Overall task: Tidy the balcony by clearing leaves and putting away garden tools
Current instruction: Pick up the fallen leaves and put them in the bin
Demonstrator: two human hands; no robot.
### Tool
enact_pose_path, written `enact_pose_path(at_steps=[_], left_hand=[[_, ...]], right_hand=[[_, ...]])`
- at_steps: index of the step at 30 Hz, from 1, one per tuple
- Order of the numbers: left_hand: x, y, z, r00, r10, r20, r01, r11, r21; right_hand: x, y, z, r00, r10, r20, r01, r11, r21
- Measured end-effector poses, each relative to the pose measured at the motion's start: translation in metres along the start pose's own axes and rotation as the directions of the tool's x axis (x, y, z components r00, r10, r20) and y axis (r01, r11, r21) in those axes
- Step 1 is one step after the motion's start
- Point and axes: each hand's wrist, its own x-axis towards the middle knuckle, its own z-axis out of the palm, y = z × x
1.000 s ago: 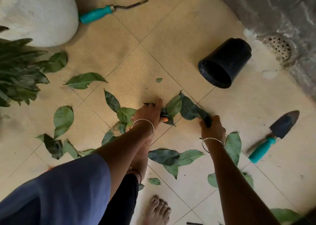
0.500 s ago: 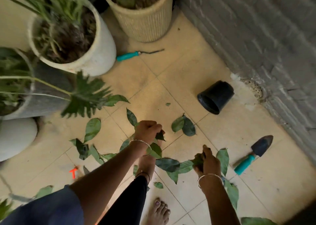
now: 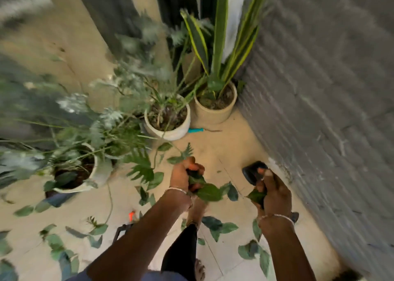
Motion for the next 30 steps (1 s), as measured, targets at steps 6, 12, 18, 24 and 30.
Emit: enact_pose_path(at_steps=[6,12,18,24,30], left_hand=[[-0.159,0.068,-0.025,0.955,0.246,0.166,-0.188,0.934,-0.303],[-0.293,0.106,-0.083,0.923,0.381,0.051,-0.281,0.759,-0.587],[-0.397,0.169,-0.172,0.83,0.54,-0.141,-0.482,0.566,-0.669],[-0.487,0.188,-0.279,0.712,0.577,-0.4,-0.641,0.301,-0.706],[-0.552,0.17,-0.379,0.624,0.556,-0.549,-0.723,0.144,-0.675]], right_hand=[[-0.143,-0.1,0.007,0.966,-0.232,0.118,0.228,0.973,0.041],[-0.265,-0.134,0.037,0.917,-0.316,0.245,0.334,0.942,-0.035],[-0.346,-0.161,0.101,0.789,-0.415,0.452,0.509,0.854,-0.104],[-0.414,-0.146,0.157,0.64,-0.392,0.661,0.546,0.837,-0.033],[-0.488,-0.074,0.209,0.534,-0.186,0.825,0.439,0.895,-0.082]])
